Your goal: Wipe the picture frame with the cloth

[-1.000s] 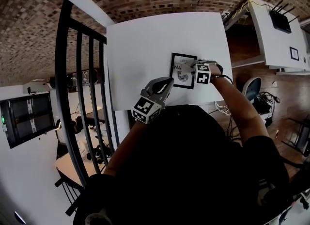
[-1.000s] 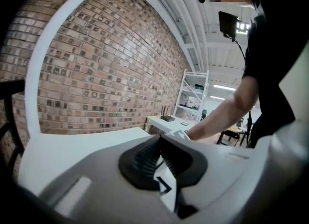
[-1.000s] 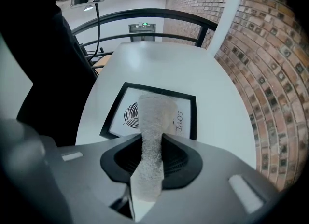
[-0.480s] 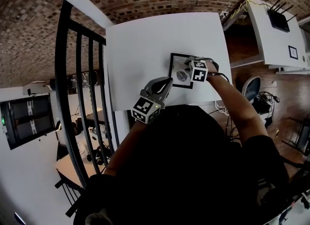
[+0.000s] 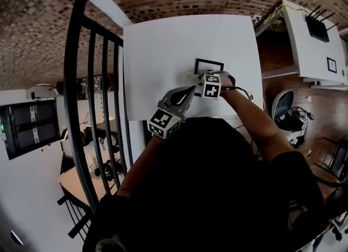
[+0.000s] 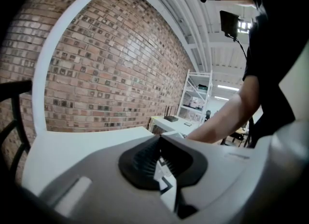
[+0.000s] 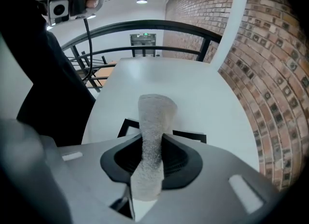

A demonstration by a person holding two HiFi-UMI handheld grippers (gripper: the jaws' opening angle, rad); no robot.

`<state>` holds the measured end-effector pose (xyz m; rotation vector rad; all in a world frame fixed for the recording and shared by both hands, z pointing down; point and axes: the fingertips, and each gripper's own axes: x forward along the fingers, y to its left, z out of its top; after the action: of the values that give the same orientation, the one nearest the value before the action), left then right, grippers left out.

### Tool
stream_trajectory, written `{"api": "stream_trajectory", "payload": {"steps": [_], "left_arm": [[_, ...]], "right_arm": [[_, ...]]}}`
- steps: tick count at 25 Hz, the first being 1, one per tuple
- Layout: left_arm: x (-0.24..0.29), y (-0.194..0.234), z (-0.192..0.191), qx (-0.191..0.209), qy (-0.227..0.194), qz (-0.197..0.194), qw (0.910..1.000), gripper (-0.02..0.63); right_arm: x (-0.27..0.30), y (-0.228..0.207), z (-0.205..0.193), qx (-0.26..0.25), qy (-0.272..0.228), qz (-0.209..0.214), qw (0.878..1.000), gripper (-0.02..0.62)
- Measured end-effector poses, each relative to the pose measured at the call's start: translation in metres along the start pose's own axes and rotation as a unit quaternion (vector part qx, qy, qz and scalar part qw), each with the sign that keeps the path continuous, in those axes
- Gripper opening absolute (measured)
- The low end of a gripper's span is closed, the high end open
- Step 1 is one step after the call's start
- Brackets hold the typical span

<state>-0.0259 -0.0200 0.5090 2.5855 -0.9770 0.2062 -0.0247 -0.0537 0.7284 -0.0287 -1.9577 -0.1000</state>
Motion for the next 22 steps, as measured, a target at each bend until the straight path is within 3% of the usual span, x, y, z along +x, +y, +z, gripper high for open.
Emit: {"api": "stream_trajectory", "payload": {"steps": [22], "left_arm": [[0.008,0.001,0.002,0.003,0.002,-0.015,0.9999,0.0]], "right_arm": [[-0.009,0.027,-0.074,0.004,0.05,0.025,0.998,0.097]]}}
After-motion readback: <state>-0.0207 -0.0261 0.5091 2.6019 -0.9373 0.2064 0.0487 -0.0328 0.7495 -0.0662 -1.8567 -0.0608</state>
